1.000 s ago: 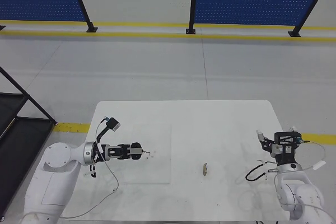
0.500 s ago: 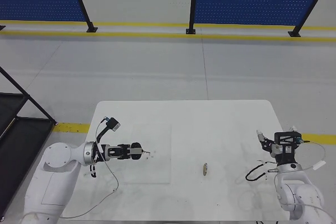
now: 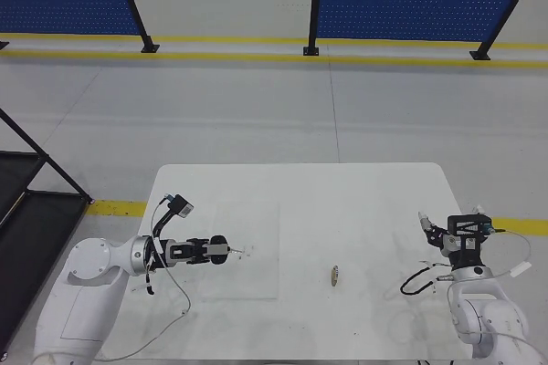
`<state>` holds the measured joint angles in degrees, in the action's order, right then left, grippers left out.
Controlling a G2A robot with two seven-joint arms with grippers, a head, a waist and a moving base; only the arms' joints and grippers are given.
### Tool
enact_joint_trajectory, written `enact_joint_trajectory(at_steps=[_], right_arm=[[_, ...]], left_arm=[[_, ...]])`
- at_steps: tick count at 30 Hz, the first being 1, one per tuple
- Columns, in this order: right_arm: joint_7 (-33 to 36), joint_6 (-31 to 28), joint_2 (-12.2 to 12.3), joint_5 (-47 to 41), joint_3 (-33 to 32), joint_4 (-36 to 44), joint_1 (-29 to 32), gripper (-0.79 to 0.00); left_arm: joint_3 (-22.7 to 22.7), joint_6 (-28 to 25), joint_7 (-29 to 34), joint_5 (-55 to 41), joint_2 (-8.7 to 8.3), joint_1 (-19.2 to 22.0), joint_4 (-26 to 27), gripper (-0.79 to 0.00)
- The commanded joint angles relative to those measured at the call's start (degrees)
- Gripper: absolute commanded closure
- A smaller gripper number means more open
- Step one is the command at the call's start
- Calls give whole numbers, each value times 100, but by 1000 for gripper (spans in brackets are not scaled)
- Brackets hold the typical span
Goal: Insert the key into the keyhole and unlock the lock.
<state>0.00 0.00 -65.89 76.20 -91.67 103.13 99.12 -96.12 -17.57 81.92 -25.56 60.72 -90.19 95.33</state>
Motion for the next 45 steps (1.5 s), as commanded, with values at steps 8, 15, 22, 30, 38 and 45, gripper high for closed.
enact_joint_trajectory(at_steps=[8, 15, 22, 30, 38, 45], right_arm=[[0, 0, 0, 0, 0, 0, 0, -785], [0, 0, 0, 0, 0, 0, 0, -785], [284, -24, -11, 176, 131, 181, -106, -785], [1777, -229, -37, -90, 388, 848, -164, -785], [3866, -598, -27, -611, 616, 1494, -341, -785], [5559, -442, -58, -1070, 1085, 1518, -920, -785]], left_arm=[[-13, -14, 53, -93, -6, -6, -14, 0], [-13, -14, 53, -93, -6, -6, -14, 0], [-13, -14, 53, -93, -6, -6, -14, 0], [-13, -14, 53, -93, -6, -6, -14, 0], [-13, -14, 53, -93, -6, -6, -14, 0], [-13, -14, 53, -93, -6, -6, -14, 0]])
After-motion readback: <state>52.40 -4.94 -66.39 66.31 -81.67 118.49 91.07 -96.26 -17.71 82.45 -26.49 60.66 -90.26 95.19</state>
